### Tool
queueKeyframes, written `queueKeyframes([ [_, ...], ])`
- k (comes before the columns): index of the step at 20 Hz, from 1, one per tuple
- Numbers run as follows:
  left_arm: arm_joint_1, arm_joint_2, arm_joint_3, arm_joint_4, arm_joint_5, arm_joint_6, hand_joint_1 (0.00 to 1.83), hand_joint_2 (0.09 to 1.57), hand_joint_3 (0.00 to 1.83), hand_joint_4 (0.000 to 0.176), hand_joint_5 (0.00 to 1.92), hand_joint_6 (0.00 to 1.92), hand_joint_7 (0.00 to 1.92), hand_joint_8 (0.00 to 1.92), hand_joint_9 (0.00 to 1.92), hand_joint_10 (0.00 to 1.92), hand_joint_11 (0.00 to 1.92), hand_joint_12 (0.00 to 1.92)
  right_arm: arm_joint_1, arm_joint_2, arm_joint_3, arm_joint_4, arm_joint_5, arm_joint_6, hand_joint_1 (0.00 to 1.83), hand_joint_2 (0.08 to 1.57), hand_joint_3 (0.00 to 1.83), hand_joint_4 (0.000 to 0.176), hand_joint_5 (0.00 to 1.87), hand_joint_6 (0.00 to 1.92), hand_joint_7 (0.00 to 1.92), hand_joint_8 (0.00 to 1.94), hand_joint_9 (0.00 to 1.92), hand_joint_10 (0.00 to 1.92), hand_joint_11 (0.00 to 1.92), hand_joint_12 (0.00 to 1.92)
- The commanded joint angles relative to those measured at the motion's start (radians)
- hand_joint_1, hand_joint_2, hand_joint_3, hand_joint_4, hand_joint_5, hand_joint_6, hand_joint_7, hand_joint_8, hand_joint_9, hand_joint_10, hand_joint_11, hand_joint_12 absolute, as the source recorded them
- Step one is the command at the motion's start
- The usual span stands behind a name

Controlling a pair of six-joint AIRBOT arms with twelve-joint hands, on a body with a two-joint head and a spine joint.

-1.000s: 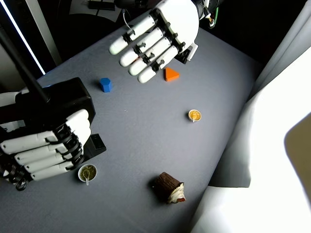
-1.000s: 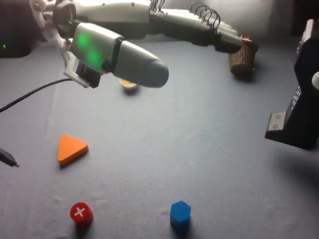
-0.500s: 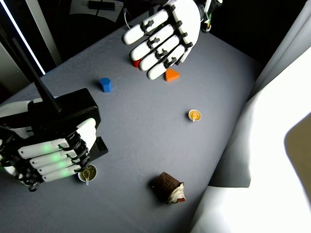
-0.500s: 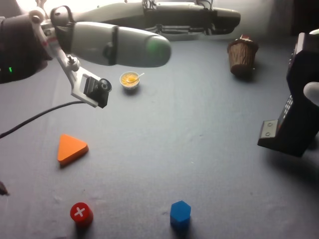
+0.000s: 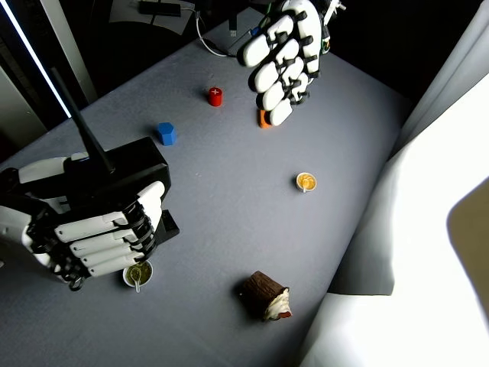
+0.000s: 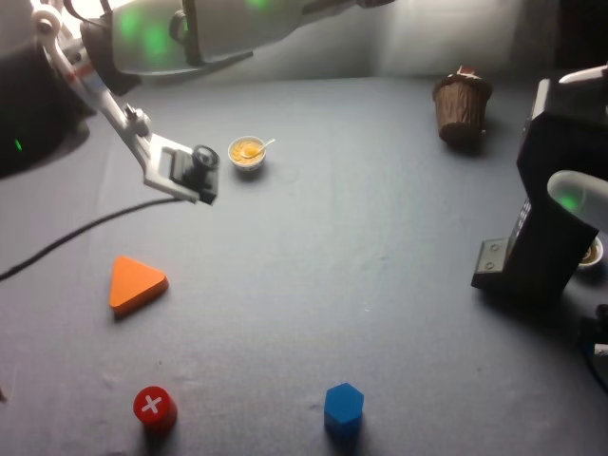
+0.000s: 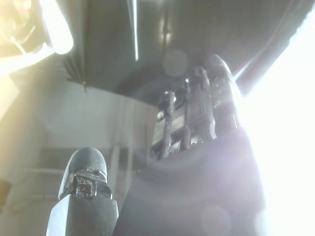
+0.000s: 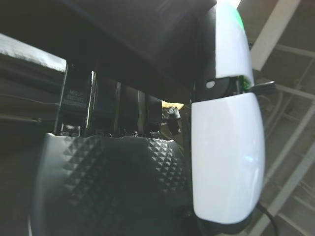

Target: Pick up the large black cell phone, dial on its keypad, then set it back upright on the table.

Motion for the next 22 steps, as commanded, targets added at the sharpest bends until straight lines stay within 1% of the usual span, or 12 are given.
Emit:
queueKeyframes([
  [1, -0.014, 0.006, -0.010, -0.098, -0.083, -0.008, 0.00, 1.20, 0.00, 0.022, 0.13, 0.01, 0.13, 0.01, 0.09, 0.00, 0.00, 0.11, 0.013, 0.011, 0.007, -0.018, 0.144, 0.016, 1.49, 1.11, 0.00, 0.000, 0.89, 0.94, 0.87, 0.98, 0.97, 1.08, 0.90, 1.54],
  [2, -0.008, 0.008, -0.016, -0.113, -0.083, -0.008, 0.00, 1.19, 0.00, 0.018, 0.13, 0.00, 0.15, 0.00, 0.10, 0.00, 0.00, 0.15, 0.014, 0.007, 0.008, -0.018, 0.144, 0.015, 1.48, 1.17, 0.00, 0.000, 0.77, 1.11, 0.77, 1.09, 0.86, 1.20, 0.78, 1.63],
  [3, -0.003, 0.010, -0.025, -0.134, -0.079, -0.008, 0.00, 1.19, 0.00, 0.016, 0.14, 0.00, 0.15, 0.00, 0.10, 0.00, 0.00, 0.16, 0.014, 0.002, 0.009, -0.018, 0.144, 0.014, 1.48, 1.18, 0.00, 0.000, 0.74, 1.14, 0.75, 1.11, 0.84, 1.24, 0.76, 1.65],
  [4, -0.002, 0.011, -0.028, -0.140, -0.080, -0.009, 0.00, 1.19, 0.00, 0.019, 0.13, 0.00, 0.14, 0.00, 0.10, 0.00, 0.00, 0.16, 0.014, 0.001, 0.010, -0.018, 0.144, 0.013, 1.48, 1.13, 0.00, 0.000, 0.85, 1.01, 0.84, 1.02, 0.93, 1.14, 0.86, 1.58],
  [8, 0.019, 0.014, -0.037, -0.259, -0.108, -0.007, 0.00, 1.19, 0.00, 0.016, 0.13, 0.00, 0.15, 0.00, 0.09, 0.00, 0.00, 0.16, 0.010, -0.001, 0.011, -0.018, 0.144, 0.011, 1.49, 1.11, 0.00, 0.000, 0.88, 0.94, 0.86, 1.00, 0.95, 1.11, 0.94, 1.50],
  [12, 0.018, 0.014, -0.036, -0.267, -0.110, -0.007, 0.00, 1.19, 0.00, 0.021, 0.13, 0.00, 0.13, 0.00, 0.08, 0.00, 0.00, 0.14, -0.002, -0.001, 0.010, -0.018, 0.144, 0.011, 1.49, 1.10, 0.00, 0.000, 0.91, 0.89, 0.90, 0.94, 0.99, 1.06, 0.95, 1.48],
  [14, 0.026, 0.014, -0.040, -0.271, -0.111, -0.007, 0.00, 1.19, 0.00, 0.021, 0.13, 0.00, 0.13, 0.00, 0.09, 0.00, 0.00, 0.14, -0.009, -0.001, 0.008, -0.018, 0.144, 0.011, 1.38, 1.12, 0.00, 0.000, 0.91, 0.97, 0.89, 1.03, 0.99, 1.22, 1.04, 1.06],
  [15, 0.026, 0.015, -0.044, -0.271, -0.111, -0.006, 0.00, 1.19, 0.00, 0.019, 0.13, 0.00, 0.13, 0.00, 0.09, 0.00, 0.00, 0.13, -0.014, -0.001, 0.006, -0.018, 0.144, 0.011, 1.38, 1.13, 0.00, 0.000, 0.90, 0.98, 0.89, 1.03, 0.99, 1.22, 1.04, 1.06],
  [17, 0.021, 0.014, -0.052, -0.271, -0.110, -0.006, 0.00, 1.19, 0.00, 0.017, 0.14, 0.00, 0.13, 0.00, 0.08, 0.00, 0.00, 0.12, -0.023, -0.001, 0.004, -0.020, 0.144, 0.011, 1.38, 1.13, 0.00, 0.000, 0.90, 0.97, 0.88, 1.04, 0.99, 1.22, 1.06, 1.06],
  [18, 0.018, 0.014, -0.058, -0.271, -0.105, -0.005, 0.00, 1.19, 0.00, 0.018, 0.15, 0.00, 0.15, 0.00, 0.09, 0.00, 0.00, 0.17, -0.031, -0.001, 0.004, -0.029, 0.144, 0.011, 1.47, 1.10, 0.00, 0.000, 0.94, 0.86, 0.90, 0.95, 0.98, 1.10, 0.99, 1.37],
  [19, 0.017, 0.014, -0.061, -0.271, -0.100, -0.005, 0.00, 1.18, 0.00, 0.021, 0.15, 0.00, 0.15, 0.00, 0.10, 0.00, 0.00, 0.18, -0.034, -0.001, 0.004, -0.034, 0.144, 0.011, 1.48, 1.10, 0.00, 0.000, 0.94, 0.86, 0.90, 0.94, 0.99, 1.05, 0.97, 1.43],
  [22, 0.021, 0.015, -0.064, -0.271, -0.095, -0.004, 0.00, 1.18, 0.00, 0.021, 0.15, 0.00, 0.16, 0.00, 0.10, 0.01, 0.00, 0.18, -0.044, -0.001, 0.004, -0.040, 0.144, 0.011, 1.49, 1.10, 0.00, 0.000, 0.93, 0.88, 0.89, 0.96, 0.98, 1.05, 0.95, 1.47],
])
